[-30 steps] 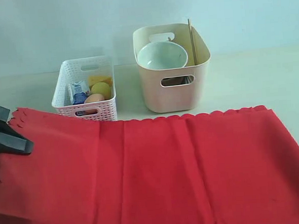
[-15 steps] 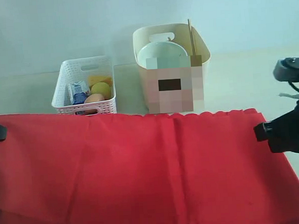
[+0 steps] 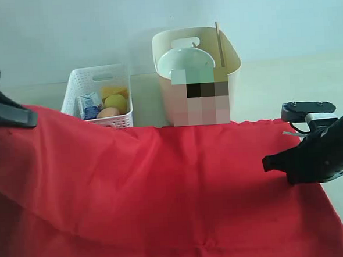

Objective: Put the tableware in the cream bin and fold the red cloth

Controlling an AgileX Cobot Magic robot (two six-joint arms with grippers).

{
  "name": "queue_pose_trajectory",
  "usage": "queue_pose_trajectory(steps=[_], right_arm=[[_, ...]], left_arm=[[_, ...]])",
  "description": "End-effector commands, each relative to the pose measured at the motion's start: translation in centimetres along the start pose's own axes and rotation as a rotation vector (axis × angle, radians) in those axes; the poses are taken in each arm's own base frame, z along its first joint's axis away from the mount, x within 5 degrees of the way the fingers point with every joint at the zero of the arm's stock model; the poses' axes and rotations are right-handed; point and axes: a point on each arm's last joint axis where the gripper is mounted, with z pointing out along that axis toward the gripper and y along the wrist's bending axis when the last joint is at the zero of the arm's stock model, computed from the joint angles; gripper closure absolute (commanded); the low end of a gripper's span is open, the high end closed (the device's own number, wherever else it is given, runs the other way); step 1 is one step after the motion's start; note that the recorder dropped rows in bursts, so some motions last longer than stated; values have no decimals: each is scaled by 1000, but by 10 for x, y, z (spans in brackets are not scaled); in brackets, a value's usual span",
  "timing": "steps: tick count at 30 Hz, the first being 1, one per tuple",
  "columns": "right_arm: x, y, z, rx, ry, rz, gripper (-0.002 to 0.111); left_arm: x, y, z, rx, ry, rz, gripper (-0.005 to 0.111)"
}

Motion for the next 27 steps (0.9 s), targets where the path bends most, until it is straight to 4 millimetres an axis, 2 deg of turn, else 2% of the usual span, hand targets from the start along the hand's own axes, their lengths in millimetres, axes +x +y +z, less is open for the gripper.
queue_pose_trajectory(steps=[1,8,12,16,22,27], right_arm=[[9,-3,13,12,58,-5,108],[10,-3,13,10,69,-2,108],[12,-3,13,7,86,-2,108],[13,-2,13,5,97,-2,108],[13,-2,13,0,96,20,108],[12,-2,12,-1,94,19,108]], left_arm=[[-15,-50,12,110,-46,68,107],[-22,-129,56,260,-7,185,107],[-21,-162,87,298,22,227,107],[-14,-190,127,318,52,264,107],[0,-211,198,318,100,268,107],[20,-207,261,260,119,292,107]])
